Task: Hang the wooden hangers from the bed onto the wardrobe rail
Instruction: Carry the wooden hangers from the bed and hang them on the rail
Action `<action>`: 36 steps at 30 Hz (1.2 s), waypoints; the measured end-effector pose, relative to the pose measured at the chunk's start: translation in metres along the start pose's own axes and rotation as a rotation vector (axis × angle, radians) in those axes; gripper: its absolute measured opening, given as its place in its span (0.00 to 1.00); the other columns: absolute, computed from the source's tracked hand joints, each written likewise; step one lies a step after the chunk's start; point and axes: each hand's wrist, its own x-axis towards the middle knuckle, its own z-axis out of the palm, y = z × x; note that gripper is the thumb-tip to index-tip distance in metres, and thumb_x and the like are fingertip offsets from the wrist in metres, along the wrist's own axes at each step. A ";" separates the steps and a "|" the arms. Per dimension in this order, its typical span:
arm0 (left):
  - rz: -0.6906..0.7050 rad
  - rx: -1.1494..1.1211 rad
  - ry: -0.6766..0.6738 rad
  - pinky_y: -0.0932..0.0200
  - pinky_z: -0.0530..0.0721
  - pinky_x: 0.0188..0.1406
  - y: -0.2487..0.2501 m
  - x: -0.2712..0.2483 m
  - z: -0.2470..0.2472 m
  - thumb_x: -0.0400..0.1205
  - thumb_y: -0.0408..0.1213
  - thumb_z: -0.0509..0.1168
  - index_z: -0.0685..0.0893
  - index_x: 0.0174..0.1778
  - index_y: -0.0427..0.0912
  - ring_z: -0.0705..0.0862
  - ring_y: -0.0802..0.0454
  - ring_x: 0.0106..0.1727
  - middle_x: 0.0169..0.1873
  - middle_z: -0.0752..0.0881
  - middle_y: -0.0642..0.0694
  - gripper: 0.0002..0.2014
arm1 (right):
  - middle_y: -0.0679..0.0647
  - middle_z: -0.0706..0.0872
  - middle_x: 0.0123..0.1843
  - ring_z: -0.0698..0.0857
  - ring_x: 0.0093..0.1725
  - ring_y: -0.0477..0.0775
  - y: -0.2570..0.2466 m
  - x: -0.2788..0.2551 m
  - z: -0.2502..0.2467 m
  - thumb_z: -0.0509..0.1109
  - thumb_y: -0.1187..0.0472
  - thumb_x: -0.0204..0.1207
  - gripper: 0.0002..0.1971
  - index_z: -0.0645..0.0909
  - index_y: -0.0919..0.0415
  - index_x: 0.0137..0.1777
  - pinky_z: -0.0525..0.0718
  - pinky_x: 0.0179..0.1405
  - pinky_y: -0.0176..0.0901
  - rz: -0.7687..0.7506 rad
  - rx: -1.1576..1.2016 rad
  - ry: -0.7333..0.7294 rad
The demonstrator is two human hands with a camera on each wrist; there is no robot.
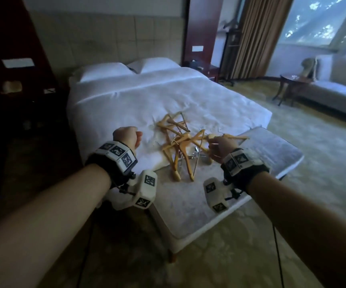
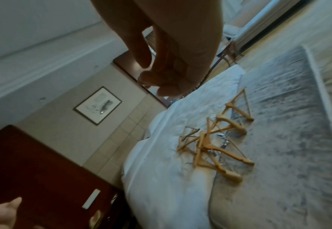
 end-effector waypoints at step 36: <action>-0.445 0.330 0.080 0.63 0.77 0.26 -0.179 0.516 0.238 0.82 0.30 0.61 0.78 0.32 0.39 0.78 0.55 0.23 0.13 0.81 0.52 0.11 | 0.59 0.77 0.68 0.81 0.61 0.60 0.038 0.641 0.149 0.61 0.52 0.80 0.23 0.66 0.51 0.75 0.79 0.57 0.47 0.072 -0.890 0.036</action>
